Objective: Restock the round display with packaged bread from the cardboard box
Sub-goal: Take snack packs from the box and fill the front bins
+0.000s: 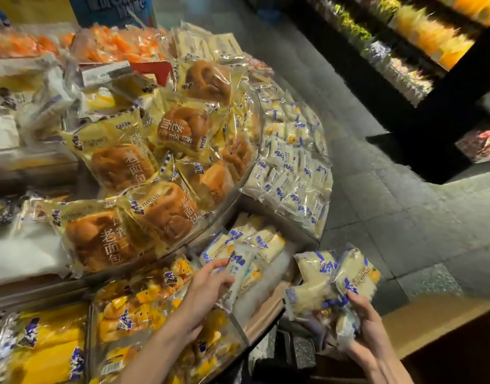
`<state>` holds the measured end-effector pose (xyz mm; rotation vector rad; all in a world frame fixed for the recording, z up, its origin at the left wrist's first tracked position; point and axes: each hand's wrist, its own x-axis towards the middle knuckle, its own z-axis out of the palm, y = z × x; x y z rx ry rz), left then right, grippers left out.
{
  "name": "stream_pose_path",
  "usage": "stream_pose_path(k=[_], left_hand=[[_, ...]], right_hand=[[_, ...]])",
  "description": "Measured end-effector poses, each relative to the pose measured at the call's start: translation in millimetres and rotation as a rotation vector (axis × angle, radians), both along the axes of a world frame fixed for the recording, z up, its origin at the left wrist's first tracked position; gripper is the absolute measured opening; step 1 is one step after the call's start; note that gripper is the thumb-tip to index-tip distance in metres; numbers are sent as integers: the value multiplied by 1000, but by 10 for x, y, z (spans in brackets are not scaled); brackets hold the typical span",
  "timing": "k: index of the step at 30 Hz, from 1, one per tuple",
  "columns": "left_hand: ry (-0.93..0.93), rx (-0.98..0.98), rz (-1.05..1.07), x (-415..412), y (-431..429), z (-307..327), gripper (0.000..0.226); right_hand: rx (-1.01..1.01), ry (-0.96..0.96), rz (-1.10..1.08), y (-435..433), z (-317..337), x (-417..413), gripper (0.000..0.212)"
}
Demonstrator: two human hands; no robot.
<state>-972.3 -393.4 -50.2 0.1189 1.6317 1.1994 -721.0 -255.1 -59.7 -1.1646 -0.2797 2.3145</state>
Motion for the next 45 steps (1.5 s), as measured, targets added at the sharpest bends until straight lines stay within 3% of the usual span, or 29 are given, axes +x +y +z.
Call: stream_pose_path(k=[9,11,13,15,18,24,28,30,33,35,38,40,43,45], left_hand=[[223,15,-55,31,1114,9,39],[362,69,-79,-36,1479,115,43],[561,95,-107,-115,1826,230,44],[738,62,-146,-211,2120,289,46],[938,47,-246,-320,2534,284,52],[1087,94,-362,-328,3422,37,46],[1371,-115,-507,-385,3616,-221,25],[1557,-261,-596,-411,3610,-280,30],[1662,-345,-650,-456,3579,-272,33],[1692,-215,-585,-435,3547,-205,30],[1523,275,-404,-170,3347,-37,26],[1409,485,-507,125,3082,44,37],[1432,468,-841,323,2762,-61,62],[1492,401,-938,283,2666,-146,71]], right_hand=[[-59,48,0,992,11,-76,35],[-36,35,-13,1211,-39,-88,44],[-14,-2,-1,1404,-130,-93,86],[-8,11,29,1573,-171,-103,101],[11,99,12,1778,-133,-144,84],[65,144,51,2053,-72,-215,73],[64,153,64,2179,-78,-272,69],[52,177,50,2224,-94,-283,67],[56,189,65,2268,-135,-310,64],[63,184,70,2302,-180,-333,65],[37,175,80,2336,-193,-410,67],[23,212,88,2336,-176,-462,55],[18,256,103,2318,-130,-544,57],[13,219,112,2299,-108,-594,60]])
